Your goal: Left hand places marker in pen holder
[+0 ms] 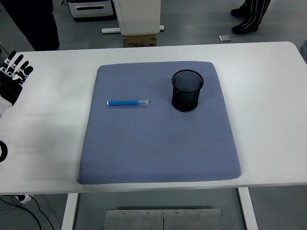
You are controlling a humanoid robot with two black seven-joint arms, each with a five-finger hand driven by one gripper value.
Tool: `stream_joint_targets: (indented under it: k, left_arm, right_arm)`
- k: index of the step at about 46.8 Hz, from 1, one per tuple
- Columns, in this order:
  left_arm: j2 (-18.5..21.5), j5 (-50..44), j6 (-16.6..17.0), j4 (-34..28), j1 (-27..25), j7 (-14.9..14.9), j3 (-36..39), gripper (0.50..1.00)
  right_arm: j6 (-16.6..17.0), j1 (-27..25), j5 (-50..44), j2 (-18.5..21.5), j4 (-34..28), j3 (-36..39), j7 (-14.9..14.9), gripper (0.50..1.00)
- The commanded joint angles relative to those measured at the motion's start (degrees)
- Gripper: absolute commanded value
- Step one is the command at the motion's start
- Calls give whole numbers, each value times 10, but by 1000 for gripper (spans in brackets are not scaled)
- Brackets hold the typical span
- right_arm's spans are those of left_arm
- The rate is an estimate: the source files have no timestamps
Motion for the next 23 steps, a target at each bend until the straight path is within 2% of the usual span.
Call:
stream_joint_targets:
  k: [1,12,18,23]
  left_arm:
    - [-2,16,-12,0,-1,1,0,1000]
    - [-5,28,4,-1,-3,4,4,1000]
    - [4,76,3,-5,-11,3,4,1000]
    - [41,120,5,-14,-27,4,7,1000]
  right_arm:
    - [0,0,0,0,0,1,0,1000]
    - [0,0,0,0,0,0,0,1000]
    - [0,0,0,0,0,1,0,1000]
    - [0,0,0,0,0,0,0,1000]
